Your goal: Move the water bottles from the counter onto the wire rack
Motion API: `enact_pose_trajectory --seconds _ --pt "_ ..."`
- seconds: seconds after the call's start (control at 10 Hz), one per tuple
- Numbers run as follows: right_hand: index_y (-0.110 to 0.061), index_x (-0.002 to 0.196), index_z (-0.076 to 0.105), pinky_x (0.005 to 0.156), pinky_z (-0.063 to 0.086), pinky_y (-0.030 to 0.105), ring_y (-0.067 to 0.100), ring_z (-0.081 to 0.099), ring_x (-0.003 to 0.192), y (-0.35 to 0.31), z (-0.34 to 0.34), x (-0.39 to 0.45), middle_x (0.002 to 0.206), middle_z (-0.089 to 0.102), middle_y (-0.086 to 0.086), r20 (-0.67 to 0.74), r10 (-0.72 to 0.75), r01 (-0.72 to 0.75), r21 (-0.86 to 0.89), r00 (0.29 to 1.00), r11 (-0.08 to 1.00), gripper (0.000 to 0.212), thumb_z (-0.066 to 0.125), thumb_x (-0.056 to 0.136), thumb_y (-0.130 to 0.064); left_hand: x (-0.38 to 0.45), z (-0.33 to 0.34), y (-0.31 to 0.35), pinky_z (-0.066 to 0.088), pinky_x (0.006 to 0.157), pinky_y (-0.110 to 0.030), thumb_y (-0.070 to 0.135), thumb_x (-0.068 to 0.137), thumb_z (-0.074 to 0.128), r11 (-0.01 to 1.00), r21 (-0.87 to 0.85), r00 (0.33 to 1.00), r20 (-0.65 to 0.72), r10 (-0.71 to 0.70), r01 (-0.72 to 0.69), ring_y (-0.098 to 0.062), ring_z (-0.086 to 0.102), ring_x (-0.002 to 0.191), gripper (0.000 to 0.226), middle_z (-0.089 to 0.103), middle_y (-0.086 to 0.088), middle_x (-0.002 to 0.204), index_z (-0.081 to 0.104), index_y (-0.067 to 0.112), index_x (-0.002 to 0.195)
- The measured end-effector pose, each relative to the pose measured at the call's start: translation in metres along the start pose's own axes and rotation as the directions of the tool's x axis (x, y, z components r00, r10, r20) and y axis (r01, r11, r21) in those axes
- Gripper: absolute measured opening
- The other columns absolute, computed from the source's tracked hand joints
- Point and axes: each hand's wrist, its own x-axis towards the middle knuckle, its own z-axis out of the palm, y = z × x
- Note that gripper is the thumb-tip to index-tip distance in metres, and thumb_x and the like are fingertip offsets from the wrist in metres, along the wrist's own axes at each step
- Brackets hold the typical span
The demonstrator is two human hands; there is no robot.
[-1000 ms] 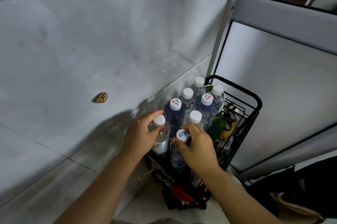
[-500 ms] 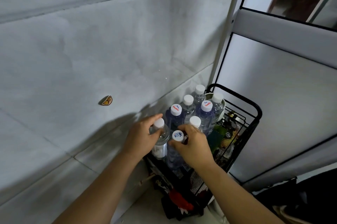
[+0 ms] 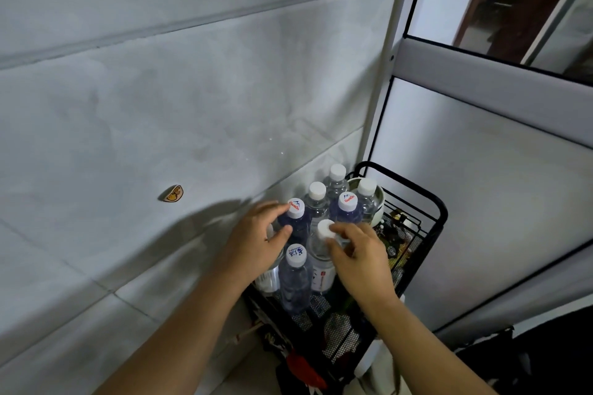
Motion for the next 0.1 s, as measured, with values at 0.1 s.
enact_pose_trajectory --seconds 0.1 --pt "-0.012 0.107 0.065 0.084 0.052 0.040 0.019 0.058 0.092 -0.0038 -0.0093 0.0053 0.107 0.057 0.005 -0.017 -0.015 0.015 0.004 1.000 1.000 0.023 0.062 0.084 -0.017 0.0003 -0.0061 0.0051 0.027 0.098 -0.014 0.020 0.084 0.065 0.999 0.021 1.000 -0.004 -0.030 0.031 -0.011 0.047 0.124 0.040 0.055 -0.002 0.135 0.060 0.019 0.124"
